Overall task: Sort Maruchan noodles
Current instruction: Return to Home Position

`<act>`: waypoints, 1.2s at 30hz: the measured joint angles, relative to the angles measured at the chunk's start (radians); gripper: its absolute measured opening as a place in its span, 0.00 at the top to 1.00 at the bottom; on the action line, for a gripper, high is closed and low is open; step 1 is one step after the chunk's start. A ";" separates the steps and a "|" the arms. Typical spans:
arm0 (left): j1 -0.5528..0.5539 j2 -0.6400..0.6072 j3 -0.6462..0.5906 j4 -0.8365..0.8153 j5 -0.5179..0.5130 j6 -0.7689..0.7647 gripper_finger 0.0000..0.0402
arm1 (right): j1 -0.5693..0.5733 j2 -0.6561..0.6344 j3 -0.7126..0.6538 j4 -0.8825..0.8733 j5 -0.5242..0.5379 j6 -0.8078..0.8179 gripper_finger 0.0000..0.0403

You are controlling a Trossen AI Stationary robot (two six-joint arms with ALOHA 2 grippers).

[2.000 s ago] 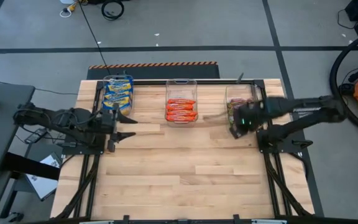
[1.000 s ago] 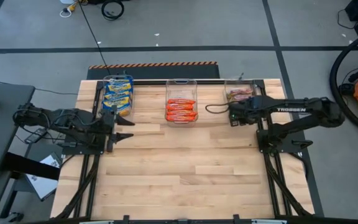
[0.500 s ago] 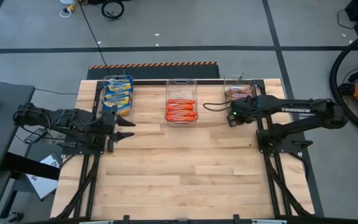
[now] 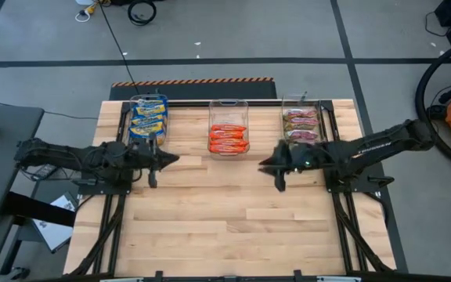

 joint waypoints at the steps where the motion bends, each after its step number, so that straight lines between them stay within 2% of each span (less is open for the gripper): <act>1: 0.026 0.000 -0.009 0.006 0.002 -0.004 0.97 | 0.010 0.000 -0.038 0.131 -0.025 -0.082 0.73; 3: 0.072 0.002 -0.019 -0.025 0.027 -0.015 0.98 | 0.024 -0.001 -0.115 0.376 -0.079 -0.226 0.77; 5: 0.105 0.000 -0.019 -0.053 0.058 -0.024 0.98 | 0.030 -0.026 -0.165 0.477 -0.099 -0.308 0.83; 8: 0.123 -0.043 -0.019 -0.115 0.069 -0.017 0.98 | 0.026 -0.100 -0.209 0.475 -0.124 -0.366 0.94; 10: 0.128 -0.081 -0.019 -0.136 0.070 0.008 0.98 | 0.021 -0.143 -0.234 0.412 -0.148 -0.413 0.98; 13: 0.130 -0.122 -0.020 -0.141 0.074 0.052 0.98 | 0.021 -0.190 -0.261 0.342 -0.143 -0.386 0.96; 16: 0.129 -0.155 -0.056 -0.113 0.096 0.066 0.98 | 0.020 -0.224 -0.290 0.405 -0.140 -0.360 0.95; 20: 0.129 -0.207 -0.113 -0.118 0.091 0.044 0.98 | 0.017 -0.269 -0.318 0.467 -0.147 -0.386 0.98; 29: 0.115 -0.288 -0.115 -0.138 0.126 0.014 0.98 | 0.007 -0.483 -0.350 0.280 -0.147 -0.374 0.94; 36: 0.115 -0.276 -0.115 -0.155 0.116 0.015 0.96 | 0.007 -0.510 -0.351 0.276 -0.145 -0.381 0.94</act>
